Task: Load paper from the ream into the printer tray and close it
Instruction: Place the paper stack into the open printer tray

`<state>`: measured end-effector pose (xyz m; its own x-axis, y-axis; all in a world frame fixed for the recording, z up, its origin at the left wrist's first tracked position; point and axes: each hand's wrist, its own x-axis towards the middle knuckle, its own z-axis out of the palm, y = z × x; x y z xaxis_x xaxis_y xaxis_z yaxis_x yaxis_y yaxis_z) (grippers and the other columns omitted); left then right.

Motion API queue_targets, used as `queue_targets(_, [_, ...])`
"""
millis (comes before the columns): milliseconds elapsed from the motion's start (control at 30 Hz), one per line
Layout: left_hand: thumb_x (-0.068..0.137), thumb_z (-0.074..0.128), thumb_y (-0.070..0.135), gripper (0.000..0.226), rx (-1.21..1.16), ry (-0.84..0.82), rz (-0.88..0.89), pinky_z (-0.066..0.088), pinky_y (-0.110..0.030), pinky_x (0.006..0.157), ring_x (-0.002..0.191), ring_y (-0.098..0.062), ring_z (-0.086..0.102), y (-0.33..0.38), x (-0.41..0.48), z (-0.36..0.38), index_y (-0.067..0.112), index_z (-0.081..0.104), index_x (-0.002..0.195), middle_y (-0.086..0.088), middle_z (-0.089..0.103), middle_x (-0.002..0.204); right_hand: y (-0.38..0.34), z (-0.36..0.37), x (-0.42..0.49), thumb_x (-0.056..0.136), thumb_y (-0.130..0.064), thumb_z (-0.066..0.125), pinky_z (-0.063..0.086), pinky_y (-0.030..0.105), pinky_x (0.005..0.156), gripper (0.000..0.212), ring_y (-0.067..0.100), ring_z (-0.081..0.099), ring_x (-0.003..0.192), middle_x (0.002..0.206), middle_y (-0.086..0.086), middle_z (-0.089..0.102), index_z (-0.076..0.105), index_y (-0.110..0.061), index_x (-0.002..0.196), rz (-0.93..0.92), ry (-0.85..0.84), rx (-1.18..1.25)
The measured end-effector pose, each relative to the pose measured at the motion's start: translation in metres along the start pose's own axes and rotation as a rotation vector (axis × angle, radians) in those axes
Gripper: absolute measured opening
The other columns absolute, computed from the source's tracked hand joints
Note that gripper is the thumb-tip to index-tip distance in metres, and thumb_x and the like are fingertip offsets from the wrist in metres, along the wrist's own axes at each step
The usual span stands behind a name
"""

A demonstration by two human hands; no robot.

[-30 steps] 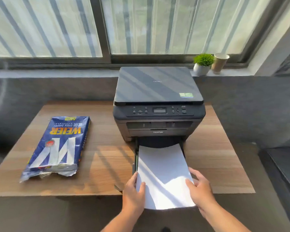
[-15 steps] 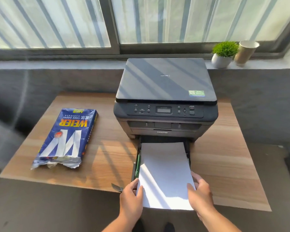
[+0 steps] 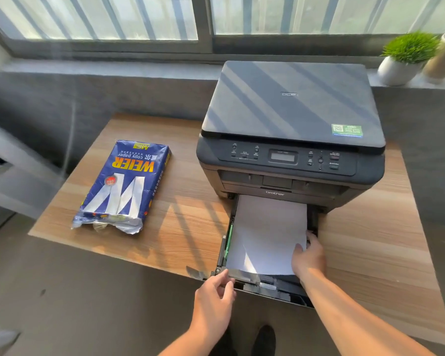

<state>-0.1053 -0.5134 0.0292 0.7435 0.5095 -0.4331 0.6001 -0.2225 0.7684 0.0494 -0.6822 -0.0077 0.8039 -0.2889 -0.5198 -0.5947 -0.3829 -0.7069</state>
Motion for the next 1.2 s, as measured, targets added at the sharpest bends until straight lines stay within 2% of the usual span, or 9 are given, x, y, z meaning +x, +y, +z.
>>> queue_targets(100, [0.090,0.062,0.020,0.030,0.026,-0.012,-0.024,0.058,-0.027,0.072,0.066,-0.007,0.069,0.004,0.001,0.003,0.017,0.067,0.119,0.004,0.077,0.078,-0.001,-0.005,0.001,0.095,-0.016,0.057,0.041,0.040,0.107,0.053,0.037,0.052,0.130,0.146,0.015,0.052,0.044,-0.011,0.146,-0.052,0.001,-0.094])
queue_targets(200, [0.089,0.061,0.027,0.023,0.218,0.063,0.059,0.045,-0.013,0.072,0.078,0.003,0.066,0.019,0.012,0.000,0.023,0.072,0.109,0.010,0.076,0.094,0.004,-0.022,-0.002,0.089,-0.024,0.066,0.049,0.045,0.095,0.049,0.037,0.054,0.118,0.129,0.016,0.058,0.055,-0.009,0.134,-0.267,0.136,-0.301])
queue_targets(300, [0.091,0.059,0.027,0.018,0.345,0.164,0.170,0.043,-0.020,0.076,0.091,-0.008,0.064,0.042,0.040,-0.003,0.026,0.071,0.105,0.012,0.071,0.099,0.017,-0.037,0.003,0.083,-0.024,0.073,0.052,0.041,0.084,0.039,0.037,0.059,0.106,0.113,0.017,0.065,0.064,-0.006,0.117,-0.173,0.143,-0.427])
queue_targets(467, [0.093,0.056,0.026,0.033,0.446,0.019,0.172,0.045,-0.038,0.095,0.111,-0.025,0.056,0.053,0.082,0.015,0.012,0.060,0.123,-0.007,0.063,0.114,0.028,-0.039,0.006,0.084,-0.014,0.071,0.052,0.039,0.073,0.010,0.037,0.067,0.088,0.095,0.017,0.074,0.071,-0.010,0.093,-0.095,0.143,-0.396])
queue_targets(733, [0.091,0.055,0.021,0.034,0.362,0.137,0.016,0.046,-0.036,0.094,0.111,-0.027,0.059,0.055,0.086,0.031,0.014,0.061,0.124,-0.009,0.067,0.117,0.030,-0.042,0.012,0.083,-0.013,0.071,0.052,0.035,0.073,0.006,0.036,0.068,0.082,0.088,0.016,0.076,0.074,-0.012,0.078,-0.028,0.143,-0.297])
queue_targets(1000, [0.087,0.059,0.030,0.037,0.352,0.107,-0.035,0.048,-0.031,0.094,0.110,-0.022,0.061,0.056,0.093,0.030,0.020,0.064,0.122,-0.001,0.070,0.118,0.036,-0.038,0.013,0.083,-0.014,0.071,0.052,0.033,0.072,0.006,0.031,0.067,0.075,0.083,0.012,0.075,0.075,-0.009,0.083,-0.054,0.136,-0.199])
queue_targets(1067, [0.087,0.058,0.032,0.040,0.345,0.069,0.005,0.047,-0.032,0.097,0.112,-0.021,0.060,0.054,0.092,0.027,0.019,0.062,0.125,-0.001,0.069,0.120,0.036,-0.041,0.015,0.084,-0.017,0.071,0.055,0.036,0.076,0.008,0.033,0.068,0.081,0.087,0.012,0.076,0.075,-0.010,0.086,-0.059,0.109,-0.222])
queue_targets(1133, [0.088,0.058,0.035,0.045,0.383,0.024,0.097,0.046,-0.034,0.100,0.117,-0.020,0.057,0.052,0.082,0.019,0.018,0.057,0.130,0.000,0.064,0.126,0.034,-0.045,0.008,0.088,-0.021,0.067,0.055,0.039,0.082,0.017,0.032,0.067,0.091,0.098,0.011,0.075,0.074,-0.011,0.099,-0.143,0.079,-0.290])
queue_targets(1200, [0.091,0.057,0.033,0.043,0.478,0.033,0.470,0.045,-0.031,0.099,0.118,-0.017,0.054,0.046,0.064,0.006,0.015,0.055,0.130,0.000,0.061,0.125,0.035,-0.054,-0.015,0.093,-0.021,0.061,0.053,0.039,0.083,0.021,0.024,0.061,0.097,0.103,0.004,0.069,0.069,-0.012,0.110,-0.445,0.101,-0.409])
